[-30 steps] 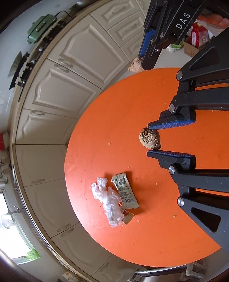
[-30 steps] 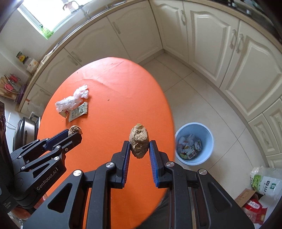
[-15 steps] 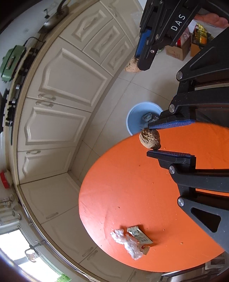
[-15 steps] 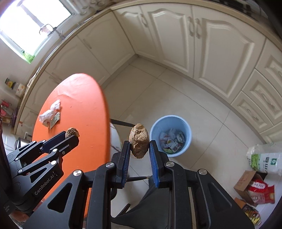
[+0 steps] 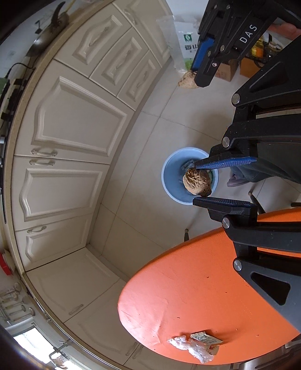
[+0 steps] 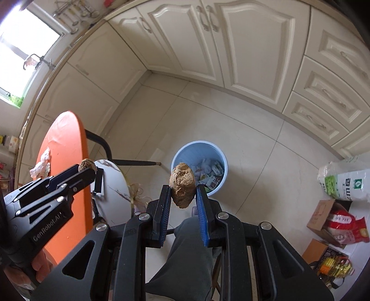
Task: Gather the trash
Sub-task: 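Open both grippers to drop the lumps into the blue bucket, then move both open grippers back over the table toward the plastic wrap, then close the right gripper on the clear plastic wrap and lift it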
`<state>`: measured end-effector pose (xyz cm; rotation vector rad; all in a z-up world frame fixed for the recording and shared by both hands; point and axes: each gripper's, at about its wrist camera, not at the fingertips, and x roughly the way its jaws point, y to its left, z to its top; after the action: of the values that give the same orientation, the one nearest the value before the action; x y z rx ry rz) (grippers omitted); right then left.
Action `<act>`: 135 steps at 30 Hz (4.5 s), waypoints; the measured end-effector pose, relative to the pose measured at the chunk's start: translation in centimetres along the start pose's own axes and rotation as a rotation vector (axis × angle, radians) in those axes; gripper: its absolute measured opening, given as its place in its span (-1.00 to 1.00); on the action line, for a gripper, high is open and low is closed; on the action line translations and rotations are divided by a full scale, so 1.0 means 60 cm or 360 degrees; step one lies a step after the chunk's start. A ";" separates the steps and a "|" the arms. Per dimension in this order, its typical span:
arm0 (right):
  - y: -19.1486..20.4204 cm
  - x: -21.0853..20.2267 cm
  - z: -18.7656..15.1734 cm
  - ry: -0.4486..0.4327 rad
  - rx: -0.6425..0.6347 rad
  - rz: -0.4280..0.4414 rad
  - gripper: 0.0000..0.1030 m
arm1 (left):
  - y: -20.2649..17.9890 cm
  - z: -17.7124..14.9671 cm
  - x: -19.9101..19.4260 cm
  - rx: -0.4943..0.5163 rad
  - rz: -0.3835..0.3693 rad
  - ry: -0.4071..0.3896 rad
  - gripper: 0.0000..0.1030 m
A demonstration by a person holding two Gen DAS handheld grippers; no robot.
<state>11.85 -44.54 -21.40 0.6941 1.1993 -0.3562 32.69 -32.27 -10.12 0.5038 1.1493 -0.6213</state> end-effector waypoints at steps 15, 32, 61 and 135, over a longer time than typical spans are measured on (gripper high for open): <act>-0.044 0.036 0.010 0.0064 0.0093 -0.0034 -0.57 | -0.012 0.032 0.049 -0.0104 0.0087 -0.0060 -0.03; 0.088 0.059 0.045 0.0054 -0.0131 0.0064 -0.51 | 0.074 -0.013 -0.005 -0.0243 0.0162 -0.0098 -0.03; 0.195 0.000 0.002 -0.0130 -0.0244 -0.0113 0.90 | 0.188 -0.123 -0.109 -0.0381 0.0144 -0.0165 -0.03; 0.767 0.281 0.014 0.0469 -0.0951 0.0094 -0.50 | 0.697 -0.234 -0.121 -0.1018 0.0165 -0.0067 -0.02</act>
<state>45.70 -9.12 -23.10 0.2611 1.4681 0.1645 49.70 8.86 -5.77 0.0012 1.1981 -0.1501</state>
